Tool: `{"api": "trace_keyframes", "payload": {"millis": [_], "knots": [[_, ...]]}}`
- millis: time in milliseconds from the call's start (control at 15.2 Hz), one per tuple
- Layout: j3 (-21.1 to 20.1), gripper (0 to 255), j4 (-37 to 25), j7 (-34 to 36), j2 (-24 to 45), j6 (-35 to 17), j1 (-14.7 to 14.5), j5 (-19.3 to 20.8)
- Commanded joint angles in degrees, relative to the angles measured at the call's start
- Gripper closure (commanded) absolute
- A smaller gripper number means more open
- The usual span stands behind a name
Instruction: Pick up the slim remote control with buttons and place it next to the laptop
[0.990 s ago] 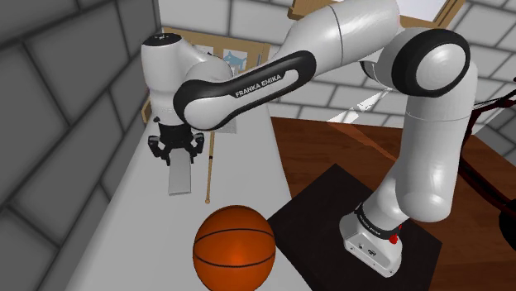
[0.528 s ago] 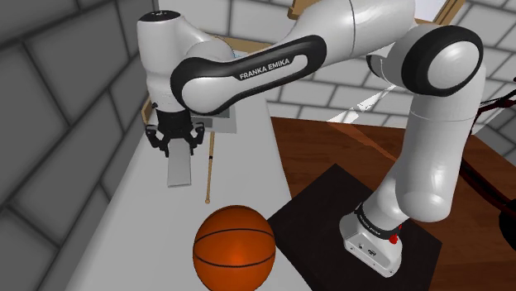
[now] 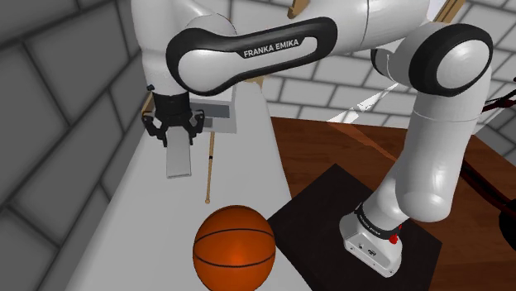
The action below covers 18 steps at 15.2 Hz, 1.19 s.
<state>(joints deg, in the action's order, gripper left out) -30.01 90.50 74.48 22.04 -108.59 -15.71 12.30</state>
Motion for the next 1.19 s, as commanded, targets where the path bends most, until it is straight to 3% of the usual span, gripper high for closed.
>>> {"api": "trace_keyframes", "payload": {"millis": [0, 66, 660, 1122], "knots": [[-0.1, 255, -1.4, -0.2, -0.2, 1.6, -0.1, -0.2], [-0.1, 255, -1.5, -0.2, -0.2, 1.7, -0.1, -0.2], [2.5, 255, 7.6, -12.4, -7.6, -1.6, 9.8, -4.2], [5.6, 255, 10.5, -21.9, -10.1, -2.7, 16.0, -5.9]]}}
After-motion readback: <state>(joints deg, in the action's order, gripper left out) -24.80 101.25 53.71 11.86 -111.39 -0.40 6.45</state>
